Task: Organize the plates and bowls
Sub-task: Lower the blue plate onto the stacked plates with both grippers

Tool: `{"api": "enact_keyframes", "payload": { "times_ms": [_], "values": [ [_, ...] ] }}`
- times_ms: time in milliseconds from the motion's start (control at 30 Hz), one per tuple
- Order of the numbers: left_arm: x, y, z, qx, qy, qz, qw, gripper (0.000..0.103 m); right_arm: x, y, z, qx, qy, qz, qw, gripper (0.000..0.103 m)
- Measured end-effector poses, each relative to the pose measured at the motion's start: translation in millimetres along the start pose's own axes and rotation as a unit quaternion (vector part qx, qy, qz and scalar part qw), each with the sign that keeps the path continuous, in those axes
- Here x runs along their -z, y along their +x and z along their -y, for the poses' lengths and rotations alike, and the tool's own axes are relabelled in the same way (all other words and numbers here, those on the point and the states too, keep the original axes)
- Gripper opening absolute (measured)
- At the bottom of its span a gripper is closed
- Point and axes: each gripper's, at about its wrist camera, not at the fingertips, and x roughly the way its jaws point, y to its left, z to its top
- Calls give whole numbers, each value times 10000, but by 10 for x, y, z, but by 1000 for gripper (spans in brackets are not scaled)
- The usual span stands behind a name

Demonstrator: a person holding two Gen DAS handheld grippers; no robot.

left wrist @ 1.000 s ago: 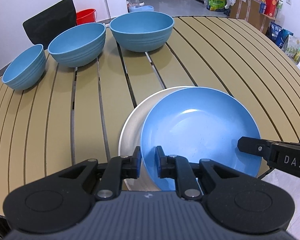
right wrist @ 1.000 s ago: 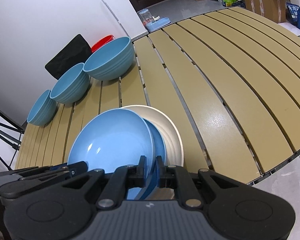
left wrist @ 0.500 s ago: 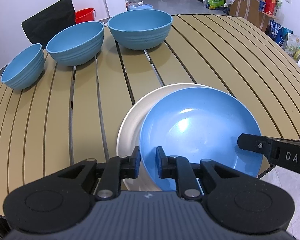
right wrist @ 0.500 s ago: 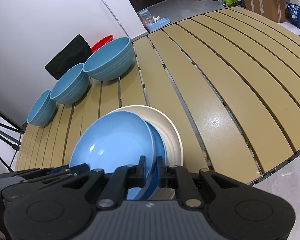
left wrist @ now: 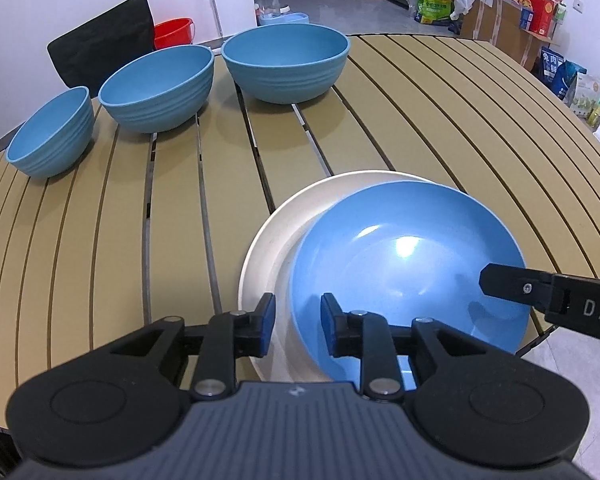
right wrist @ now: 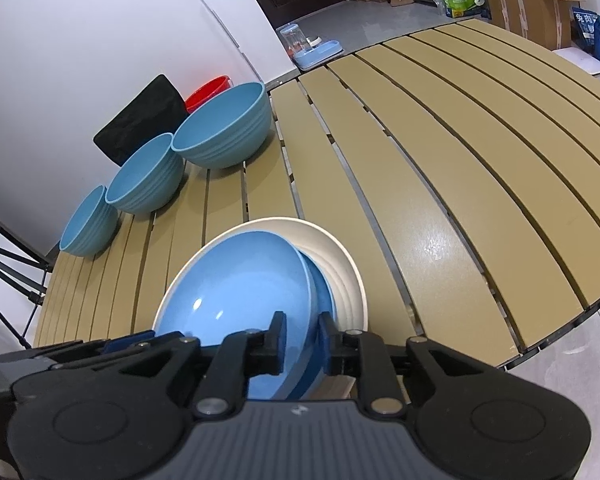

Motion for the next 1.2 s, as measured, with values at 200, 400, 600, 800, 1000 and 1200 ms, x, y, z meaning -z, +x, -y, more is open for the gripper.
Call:
{"api": "enact_keyframes", "payload": {
  "times_ms": [200,400,600,800,1000,1200],
  "values": [
    [7,-17,-6,-3,-35,14,10000,27,-8,-55,8,44,-12,56,10000,30],
    [8,-20,-25,-2,-63,16,10000,28,-14,-73,17,84,-16,75,9999,30],
    [11,25,-33,36,-95,-87,9999,28,-17,-17,40,133,13,10,9999,20],
    [19,82,-27,156,-70,-184,9997,16,-7,32,72,70,58,-27,10000,8],
    [26,102,-37,166,-98,-211,9996,15,-3,42,68,73,21,3,10000,7],
    [39,93,-28,123,-75,-148,9998,13,4,35,39,132,-87,13,9999,7]
  ]
}}
